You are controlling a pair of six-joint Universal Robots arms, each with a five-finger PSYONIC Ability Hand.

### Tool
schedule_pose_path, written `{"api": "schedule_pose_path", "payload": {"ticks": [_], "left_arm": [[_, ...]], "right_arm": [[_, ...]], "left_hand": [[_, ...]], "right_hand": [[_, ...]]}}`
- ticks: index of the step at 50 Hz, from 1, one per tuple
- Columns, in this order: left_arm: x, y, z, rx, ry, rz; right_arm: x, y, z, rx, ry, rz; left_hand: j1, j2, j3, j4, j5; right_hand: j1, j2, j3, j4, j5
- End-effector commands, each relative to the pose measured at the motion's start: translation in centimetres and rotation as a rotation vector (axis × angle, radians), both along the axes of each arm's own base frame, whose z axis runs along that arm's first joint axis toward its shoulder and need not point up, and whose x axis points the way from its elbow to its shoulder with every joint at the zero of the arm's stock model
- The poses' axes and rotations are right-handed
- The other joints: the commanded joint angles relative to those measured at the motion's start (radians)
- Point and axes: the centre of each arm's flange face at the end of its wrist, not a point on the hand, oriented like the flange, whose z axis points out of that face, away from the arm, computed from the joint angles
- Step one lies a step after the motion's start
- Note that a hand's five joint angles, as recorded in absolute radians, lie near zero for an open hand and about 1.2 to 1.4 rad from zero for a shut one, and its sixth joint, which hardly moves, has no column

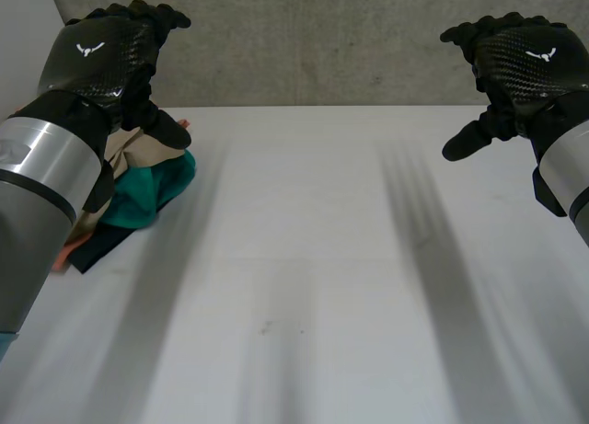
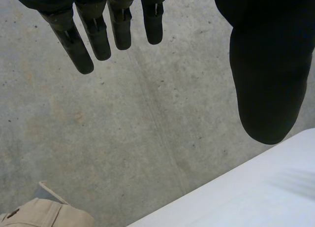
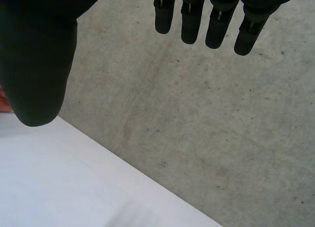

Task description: Fold the laundry.

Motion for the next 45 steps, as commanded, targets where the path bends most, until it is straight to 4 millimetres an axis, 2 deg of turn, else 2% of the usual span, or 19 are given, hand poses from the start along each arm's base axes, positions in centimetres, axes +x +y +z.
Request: {"api": "schedule_pose_path", "payload": {"ticks": [1,9,13,17,18,20,21,24,25,28,29,32,33,38,41,42,43,44,45], "left_arm": [[0.1,0.0,0.3,-0.008,0.003,0.000],[0.0,-0.1,0.3,-0.009,0.004,0.001],[0.1,-0.8,0.9,-0.041,-0.011,0.022],[1.1,-4.4,-0.1,-0.060,-0.117,0.122],[2.0,-6.7,-0.8,-0.062,-0.180,0.185],[2.6,-8.7,-1.5,-0.063,-0.248,0.234],[3.1,-10.6,-2.5,-0.062,-0.316,0.270],[3.6,-13.4,-4.1,-0.062,-0.413,0.307],[3.7,-15.2,-5.1,-0.071,-0.466,0.326],[4.2,-18.0,-6.5,-0.092,-0.534,0.362],[5.2,-19.9,-7.5,-0.098,-0.573,0.396],[7.0,-22.4,-9.4,-0.095,-0.627,0.441],[7.9,-23.8,-10.6,-0.098,-0.655,0.465],[8.7,-26.4,-13.3,-0.126,-0.714,0.499],[8.8,-27.1,-13.8,-0.148,-0.737,0.512],[8.6,-27.1,-13.7,-0.156,-0.732,0.514],[8.3,-27.1,-13.6,-0.164,-0.720,0.514],[8.1,-26.9,-13.4,-0.171,-0.712,0.513],[7.8,-26.8,-13.1,-0.180,-0.703,0.513]], "right_arm": [[0.0,0.0,0.0,-0.001,0.000,-0.001],[0.0,0.0,0.0,-0.001,0.002,0.000],[0.0,0.0,-0.1,0.000,0.002,0.000],[0.0,0.0,-0.2,0.004,0.004,0.000],[0.0,-0.1,-0.3,0.006,0.005,0.000],[0.1,-0.2,-0.6,0.013,0.011,0.000],[0.1,-0.3,-0.7,0.016,0.017,0.000],[0.1,-0.2,-0.8,0.015,0.030,0.000],[0.1,-0.2,-0.9,0.015,0.033,0.000],[0.2,-0.2,-1.0,0.015,0.045,0.001],[0.2,-0.1,-1.0,0.014,0.046,0.002],[0.2,-0.1,-1.2,0.017,0.051,0.004],[0.2,-0.1,-1.2,0.017,0.051,0.004],[0.3,-0.3,-1.6,0.030,0.056,0.004],[0.3,-0.3,-1.7,0.032,0.058,0.004],[0.3,-0.3,-1.7,0.032,0.058,0.004],[0.3,-0.3,-1.7,0.032,0.058,0.004],[0.3,-0.3,-1.7,0.034,0.059,0.004],[0.3,-0.4,-1.7,0.031,0.058,0.004]], "left_hand": [[-0.091,-0.099,-0.099,-0.102,-0.097],[-0.091,-0.099,-0.099,-0.102,-0.097],[-0.091,-0.099,-0.099,-0.102,-0.097],[-0.091,-0.099,-0.099,-0.102,-0.097],[-0.091,-0.099,-0.099,-0.102,-0.097],[-0.091,-0.099,-0.099,-0.102,-0.097],[-0.091,-0.099,-0.099,-0.102,-0.097],[-0.091,-0.099,-0.099,-0.102,-0.097],[-0.091,-0.099,-0.099,-0.102,-0.097],[-0.091,-0.099,-0.099,-0.102,-0.097],[-0.091,-0.099,-0.099,-0.102,-0.097],[-0.091,-0.099,-0.099,-0.102,-0.097],[-0.091,-0.099,-0.099,-0.102,-0.097],[-0.078,-0.086,-0.087,-0.089,-0.085],[0.296,0.288,0.288,0.285,0.290],[0.536,0.528,0.527,0.525,0.530],[1.021,1.013,1.012,1.010,1.014],[1.130,1.122,1.121,1.119,1.123],[1.131,1.123,1.123,1.120,1.125]], "right_hand": [[-0.088,-0.086,-0.095,-0.100,-0.096],[-0.088,-0.086,-0.095,-0.100,-0.096],[-0.088,-0.086,-0.095,-0.100,-0.096],[-0.088,-0.086,-0.095,-0.100,-0.096],[-0.088,-0.086,-0.095,-0.100,-0.096],[-0.088,-0.086,-0.095,-0.100,-0.096],[-0.088,-0.086,-0.095,-0.100,-0.096],[-0.088,-0.086,-0.095,-0.100,-0.096],[-0.088,-0.086,-0.095,-0.100,-0.096],[-0.088,-0.086,-0.095,-0.100,-0.096],[-0.088,-0.086,-0.095,-0.100,-0.096],[-0.088,-0.086,-0.095,-0.100,-0.096],[-0.088,-0.086,-0.095,-0.100,-0.096],[-0.088,-0.086,-0.095,-0.100,-0.096],[-0.088,-0.086,-0.095,-0.100,-0.096],[-0.088,-0.086,-0.095,-0.100,-0.096],[-0.088,-0.086,-0.095,-0.100,-0.096],[-0.088,-0.086,-0.095,-0.100,-0.096],[-0.088,-0.086,-0.095,-0.100,-0.096]]}}
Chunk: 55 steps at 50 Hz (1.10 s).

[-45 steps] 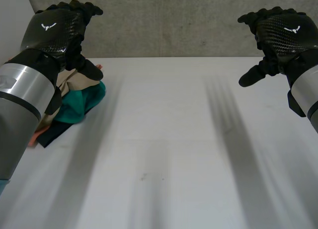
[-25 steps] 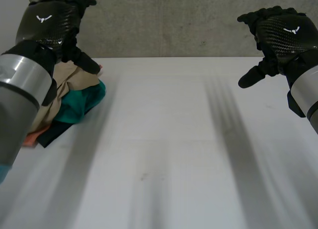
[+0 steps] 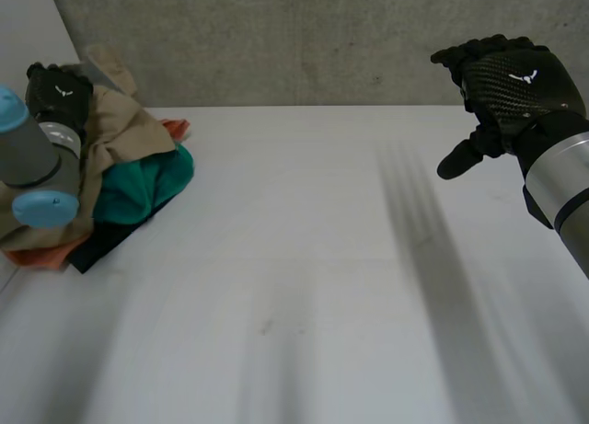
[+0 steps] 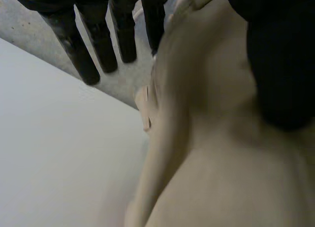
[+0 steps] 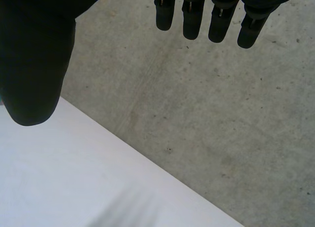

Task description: Fold the laundry.

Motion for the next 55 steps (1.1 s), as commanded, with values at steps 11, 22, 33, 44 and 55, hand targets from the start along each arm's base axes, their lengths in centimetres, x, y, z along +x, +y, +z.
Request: {"api": "schedule_pose_path", "payload": {"ticks": [11,22,33,44,55], "left_arm": [[-8.0,9.0,15.4,-0.313,0.443,-0.315],[-18.5,20.3,13.6,-0.020,0.592,-0.858],[-25.9,27.1,-1.2,0.408,0.373,-0.991],[-21.3,25.9,5.3,0.209,0.318,-0.717],[-13.7,30.1,1.1,0.378,0.248,-0.451]], "right_arm": [[-0.2,-0.4,0.1,-0.009,0.009,-0.010],[-0.4,-0.4,1.1,-0.039,0.001,-0.019],[-0.5,-0.7,1.2,-0.054,0.023,-0.025],[0.1,-2.5,-4.3,0.043,0.320,0.023],[-0.2,-0.6,-7.0,0.201,0.535,0.135]], "left_hand": [[0.898,0.895,0.897,0.913,0.934],[0.898,0.895,0.897,0.913,0.934],[-0.117,-0.119,-0.117,-0.101,-0.080],[-0.324,-0.327,-0.324,-0.309,-0.287],[-0.133,-0.135,-0.133,-0.117,-0.096]], "right_hand": [[-0.051,-0.037,-0.035,-0.031,-0.042],[-0.051,-0.037,-0.035,-0.031,-0.042],[-0.051,-0.037,-0.035,-0.031,-0.042],[-0.051,-0.037,-0.035,-0.031,-0.042],[-0.051,-0.037,-0.035,-0.031,-0.042]]}}
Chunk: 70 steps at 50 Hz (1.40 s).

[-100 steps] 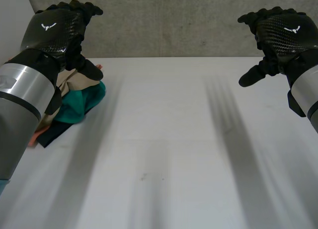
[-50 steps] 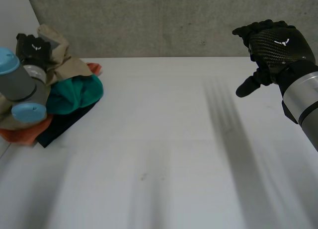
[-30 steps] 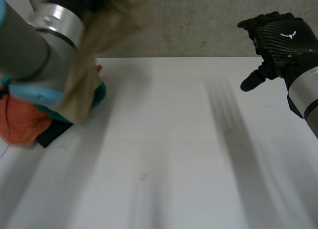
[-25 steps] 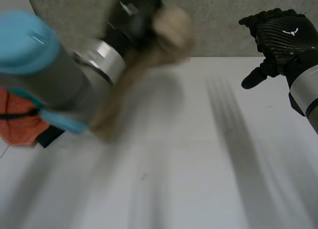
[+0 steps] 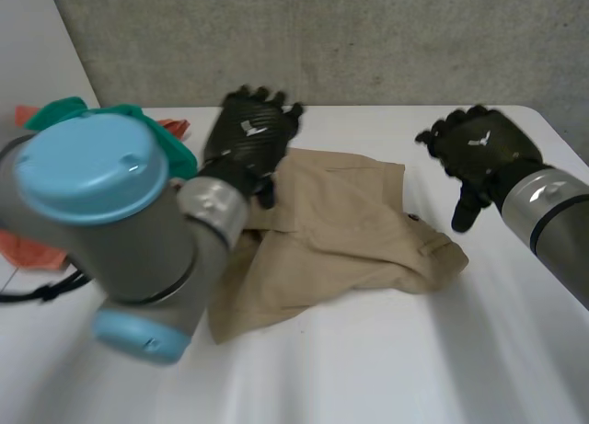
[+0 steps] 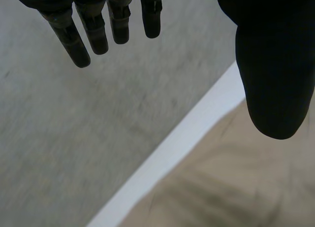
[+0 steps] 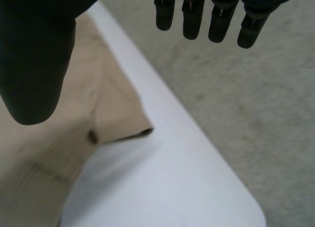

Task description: Fold the laundry.

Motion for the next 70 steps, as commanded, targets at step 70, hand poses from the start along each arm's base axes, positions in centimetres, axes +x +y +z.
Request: {"api": "schedule_pose_path", "payload": {"ticks": [70], "left_arm": [[1.5,-4.4,-4.9,0.182,-0.099,0.091]], "right_arm": [[0.2,-6.0,-3.0,0.167,0.123,0.036]], "left_hand": [[1.197,1.183,1.185,1.192,1.173]], "right_hand": [[1.171,1.184,1.187,1.190,1.180]]}}
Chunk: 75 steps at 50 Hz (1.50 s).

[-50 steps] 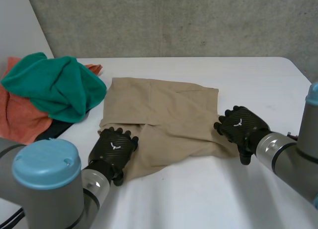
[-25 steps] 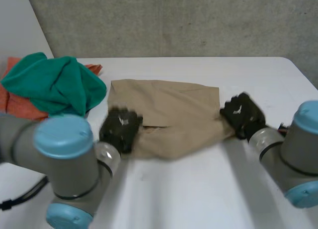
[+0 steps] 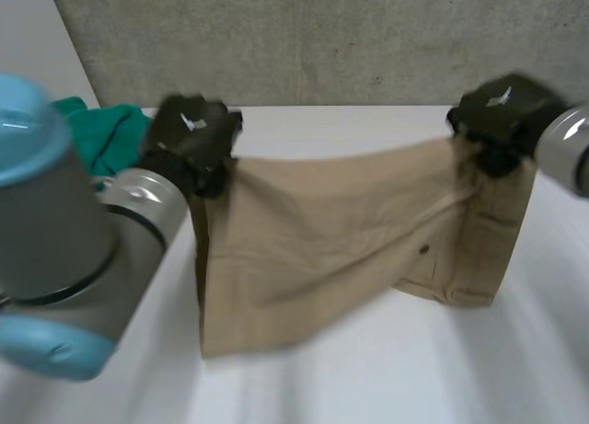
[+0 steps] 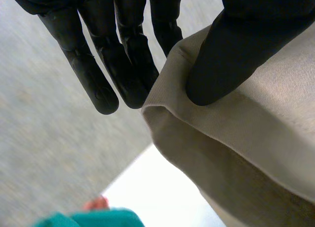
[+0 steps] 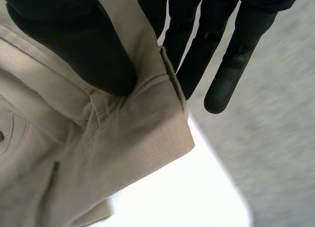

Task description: Fold the laundry.

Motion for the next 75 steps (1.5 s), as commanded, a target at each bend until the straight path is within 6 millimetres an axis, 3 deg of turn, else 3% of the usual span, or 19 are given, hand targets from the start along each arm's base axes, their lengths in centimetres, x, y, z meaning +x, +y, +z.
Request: {"api": "schedule_pose_path", "payload": {"ticks": [1,3,4,5,12,17,23,37,44,49,52,56,57,58,61,63,68,71,75], "left_arm": [[-2.3,-4.0,-6.9,0.112,-0.083,0.022],[-2.7,-5.2,-8.4,0.135,-0.092,0.027],[-2.8,-5.3,-8.9,0.146,-0.098,0.028],[-3.1,-5.0,-9.9,0.167,-0.122,0.019],[-2.4,-3.4,-8.5,0.175,-0.121,0.014],[-0.8,-1.1,-6.5,0.166,-0.111,0.002],[-0.2,0.2,-7.4,0.202,-0.145,-0.008],[-1.5,0.2,-12.6,0.324,-0.239,-0.047],[-2.5,0.2,-13.7,0.367,-0.254,-0.083],[-3.7,-2.0,-10.9,0.261,-0.172,-0.071],[-5.3,-5.1,-6.0,0.076,-0.037,-0.048],[-5.9,-8.9,2.4,-0.218,0.179,0.004],[-5.8,-9.6,4.1,-0.279,0.224,0.018],[-5.8,-10.3,6.8,-0.382,0.305,0.025],[-5.4,-10.8,10.6,-0.525,0.423,0.033],[-4.6,-10.6,13.7,-0.637,0.508,0.039],[-3.9,-10.2,14.9,-0.666,0.524,0.044],[-3.9,-10.4,12.3,-0.588,0.473,0.047],[-3.9,-10.6,7.8,-0.472,0.388,0.052]], "right_arm": [[1.3,-3.3,-7.8,0.120,0.040,-0.003],[1.8,-3.6,-8.8,0.117,0.031,0.001],[2.2,-3.5,-9.5,0.118,0.017,0.003],[2.3,-3.5,-9.7,0.124,0.007,-0.002],[1.8,-2.8,-9.7,0.175,-0.074,-0.042],[1.3,-1.4,-7.1,0.141,-0.093,-0.046],[-0.7,0.2,-5.1,0.221,-0.021,-0.062],[-1.5,-0.5,-10.0,0.389,0.139,-0.042],[-1.3,-1.0,-11.1,0.402,0.139,-0.041],[-0.9,-3.3,-9.6,0.267,0.095,-0.056],[-0.3,-5.6,-7.3,0.104,0.030,-0.079],[1.0,-9.1,-0.7,-0.244,-0.214,-0.145],[1.4,-9.7,2.5,-0.389,-0.336,-0.160],[1.3,-9.9,4.2,-0.462,-0.398,-0.164],[0.8,-9.7,9.6,-0.719,-0.604,-0.147],[0.7,-9.3,11.0,-0.793,-0.654,-0.129],[1.1,-8.8,11.0,-0.799,-0.653,-0.095],[1.2,-9.0,9.5,-0.734,-0.627,-0.099],[1.8,-9.5,4.9,-0.557,-0.558,-0.096]], "left_hand": [[0.246,0.203,0.209,0.199,0.234],[0.048,0.005,0.012,0.002,0.036],[-0.163,-0.206,-0.199,-0.209,-0.175],[-0.604,-0.647,-0.640,-0.650,-0.616],[-0.799,-0.842,-0.835,-0.846,-0.811],[-0.758,-0.801,-0.795,-0.805,-0.770],[-0.740,-0.783,-0.777,-0.787,-0.752],[-0.491,-0.534,-0.528,-0.538,-0.503],[0.246,0.203,0.209,0.199,0.234],[0.246,0.203,0.209,0.199,0.234],[0.246,0.203,0.209,0.199,0.234],[0.246,0.203,0.209,0.199,0.234],[0.246,0.203,0.209,0.199,0.234],[0.246,0.203,0.209,0.199,0.234],[0.246,0.203,0.209,0.199,0.234],[0.246,0.203,0.209,0.199,0.234],[0.246,0.203,0.209,0.199,0.234],[0.246,0.203,0.209,0.199,0.234],[0.246,0.203,0.209,0.199,0.234]], "right_hand": [[0.293,0.237,0.217,0.202,0.214],[0.110,0.055,0.034,0.020,0.031],[-0.289,-0.345,-0.365,-0.380,-0.368],[-0.479,-0.535,-0.555,-0.570,-0.558],[-0.737,-0.792,-0.813,-0.827,-0.815],[-0.705,-0.760,-0.780,-0.795,-0.783],[-0.678,-0.733,-0.754,-0.768,-0.757],[-0.620,-0.675,-0.695,-0.710,-0.698],[0.208,0.152,0.132,0.117,0.129],[0.293,0.237,0.217,0.202,0.214],[0.293,0.237,0.217,0.202,0.214],[0.293,0.237,0.217,0.202,0.214],[0.293,0.237,0.217,0.202,0.214],[0.293,0.237,0.217,0.202,0.214],[0.293,0.237,0.217,0.202,0.214],[0.293,0.237,0.217,0.202,0.214],[0.293,0.237,0.217,0.202,0.214],[0.293,0.237,0.217,0.202,0.214],[0.293,0.237,0.217,0.202,0.214]]}}
